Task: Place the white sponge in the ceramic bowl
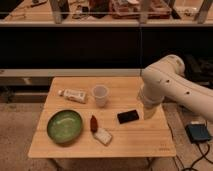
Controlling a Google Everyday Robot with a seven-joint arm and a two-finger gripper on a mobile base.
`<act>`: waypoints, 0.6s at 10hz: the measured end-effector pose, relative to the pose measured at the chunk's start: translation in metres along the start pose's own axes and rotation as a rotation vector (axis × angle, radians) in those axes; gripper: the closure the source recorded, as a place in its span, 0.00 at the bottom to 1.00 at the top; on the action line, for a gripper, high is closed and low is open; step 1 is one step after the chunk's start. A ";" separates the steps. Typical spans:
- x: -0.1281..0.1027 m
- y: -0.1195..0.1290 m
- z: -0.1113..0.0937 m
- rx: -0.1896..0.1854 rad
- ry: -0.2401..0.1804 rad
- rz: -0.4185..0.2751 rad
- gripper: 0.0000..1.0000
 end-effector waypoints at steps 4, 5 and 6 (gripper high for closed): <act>-0.077 0.008 0.044 -0.058 -0.221 0.057 0.20; -0.100 0.010 0.057 -0.082 -0.269 0.083 0.20; -0.113 0.012 0.065 -0.096 -0.289 0.099 0.20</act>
